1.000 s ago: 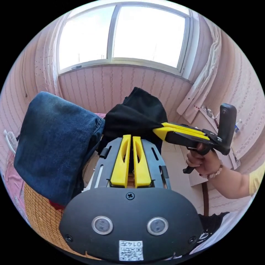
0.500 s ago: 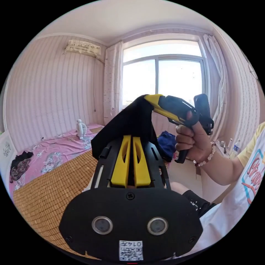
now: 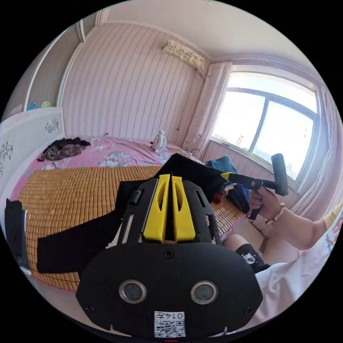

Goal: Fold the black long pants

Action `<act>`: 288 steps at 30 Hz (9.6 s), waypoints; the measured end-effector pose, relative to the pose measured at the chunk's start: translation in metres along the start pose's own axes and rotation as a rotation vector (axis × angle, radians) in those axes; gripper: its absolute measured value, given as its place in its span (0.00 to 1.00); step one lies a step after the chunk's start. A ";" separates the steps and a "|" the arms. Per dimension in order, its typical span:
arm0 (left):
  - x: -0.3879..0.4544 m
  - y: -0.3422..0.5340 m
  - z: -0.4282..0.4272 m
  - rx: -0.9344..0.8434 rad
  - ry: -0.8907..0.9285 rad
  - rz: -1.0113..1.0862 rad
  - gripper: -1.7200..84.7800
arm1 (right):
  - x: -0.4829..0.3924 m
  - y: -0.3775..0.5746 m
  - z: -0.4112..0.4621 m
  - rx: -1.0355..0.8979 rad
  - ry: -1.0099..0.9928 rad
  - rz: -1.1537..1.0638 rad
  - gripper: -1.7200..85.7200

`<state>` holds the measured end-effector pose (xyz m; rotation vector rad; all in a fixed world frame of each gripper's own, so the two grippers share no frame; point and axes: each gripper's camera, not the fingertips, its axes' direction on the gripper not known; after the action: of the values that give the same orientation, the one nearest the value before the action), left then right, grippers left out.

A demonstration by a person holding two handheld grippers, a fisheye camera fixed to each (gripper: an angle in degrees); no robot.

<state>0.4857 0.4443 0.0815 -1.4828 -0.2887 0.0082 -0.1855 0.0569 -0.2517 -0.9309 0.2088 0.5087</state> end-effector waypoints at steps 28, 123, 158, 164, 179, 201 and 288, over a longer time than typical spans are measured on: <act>-0.200 0.243 -0.095 -0.053 -0.182 -0.537 0.01 | -0.620 -0.018 0.089 -0.559 0.619 -2.090 0.01; -0.270 0.074 0.046 -0.461 -0.420 -0.167 0.01 | 0.070 0.016 0.366 -0.714 -0.273 -0.085 0.03; -0.375 0.133 -0.064 -0.347 -0.558 -0.597 0.09 | 0.275 0.088 0.117 -0.301 0.252 0.277 0.11; -0.393 0.073 0.006 -0.448 -0.566 -0.482 0.09 | 0.282 0.044 0.167 -0.323 0.297 0.273 0.13; -0.412 0.028 0.107 -0.696 -0.647 -0.272 0.03 | 0.318 -0.007 0.187 -0.239 0.336 0.283 0.02; -0.464 0.000 0.066 -0.447 -0.616 -0.389 0.07 | 0.335 0.009 0.204 -0.302 0.244 0.328 0.11; -0.250 0.164 0.152 -0.821 -0.149 -0.208 0.01 | 0.331 0.196 -0.003 -0.069 0.152 0.400 0.03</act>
<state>0.2430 0.5627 -0.1164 -2.2624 -0.6140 -0.1879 0.0014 0.2587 -0.5205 -1.0007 0.5240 0.8177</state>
